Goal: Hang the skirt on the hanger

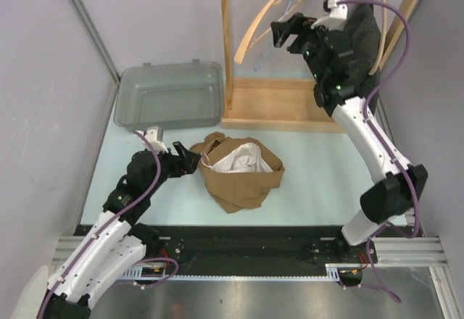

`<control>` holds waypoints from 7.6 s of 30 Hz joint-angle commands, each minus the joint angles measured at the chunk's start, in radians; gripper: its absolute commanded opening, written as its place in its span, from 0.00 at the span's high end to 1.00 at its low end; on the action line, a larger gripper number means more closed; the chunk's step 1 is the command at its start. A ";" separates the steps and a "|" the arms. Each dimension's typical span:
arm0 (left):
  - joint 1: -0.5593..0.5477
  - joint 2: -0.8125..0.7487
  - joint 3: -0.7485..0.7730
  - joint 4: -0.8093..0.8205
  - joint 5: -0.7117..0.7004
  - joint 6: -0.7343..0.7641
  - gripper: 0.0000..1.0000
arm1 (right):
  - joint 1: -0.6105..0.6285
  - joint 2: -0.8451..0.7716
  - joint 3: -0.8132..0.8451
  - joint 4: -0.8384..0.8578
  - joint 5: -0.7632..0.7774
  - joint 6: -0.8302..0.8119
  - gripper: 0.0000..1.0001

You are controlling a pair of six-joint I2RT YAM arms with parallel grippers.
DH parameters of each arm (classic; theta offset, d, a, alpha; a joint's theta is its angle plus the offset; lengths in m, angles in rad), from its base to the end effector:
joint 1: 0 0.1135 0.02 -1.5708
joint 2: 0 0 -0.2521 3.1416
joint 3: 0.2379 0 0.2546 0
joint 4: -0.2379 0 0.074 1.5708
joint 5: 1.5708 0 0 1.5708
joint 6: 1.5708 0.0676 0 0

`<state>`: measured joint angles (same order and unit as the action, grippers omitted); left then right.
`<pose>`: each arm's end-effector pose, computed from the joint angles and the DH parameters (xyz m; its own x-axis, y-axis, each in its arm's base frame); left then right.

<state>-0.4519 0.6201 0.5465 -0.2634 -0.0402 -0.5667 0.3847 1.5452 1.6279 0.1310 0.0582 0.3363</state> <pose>0.1807 -0.0847 0.2548 -0.4669 -0.3696 -0.8034 0.1796 0.8499 -0.4954 0.3662 0.1440 0.4758 0.0793 0.3875 -0.9184 -0.3688 0.8674 0.3341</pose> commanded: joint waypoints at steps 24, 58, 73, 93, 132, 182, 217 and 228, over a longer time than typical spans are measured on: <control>0.007 0.016 0.053 -0.004 -0.044 0.024 0.15 | 0.094 0.362 0.546 -0.312 0.529 -0.161 0.92; 0.007 0.225 0.285 0.179 0.186 0.155 0.06 | -0.096 -0.476 -0.115 -0.796 -0.441 -0.144 1.00; 0.009 0.372 0.077 0.975 0.585 -0.338 0.05 | -0.081 -0.606 -0.273 -0.771 -1.124 -0.065 1.00; -0.019 0.274 -0.016 0.892 0.453 -0.275 0.19 | 0.197 -0.530 -0.356 -0.571 -0.922 0.029 1.00; -0.021 0.196 0.018 0.558 0.405 -0.257 0.35 | 0.330 -0.464 -0.379 -0.310 -0.363 0.003 1.00; 0.096 0.553 0.188 0.085 0.166 0.021 0.75 | 0.404 -0.405 -0.419 -0.800 -0.414 -0.016 1.00; 0.096 0.477 0.224 -0.003 0.293 0.149 1.00 | 0.465 -0.211 -0.419 -0.643 -0.265 0.020 1.00; 0.096 0.497 0.221 -0.022 0.203 0.157 0.99 | 0.479 -0.244 -0.419 -0.677 -0.284 0.020 1.00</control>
<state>-0.3611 1.1210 0.7277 -0.2836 0.2043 -0.4343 0.8501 1.3392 1.2041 -0.5564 -0.2321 0.3653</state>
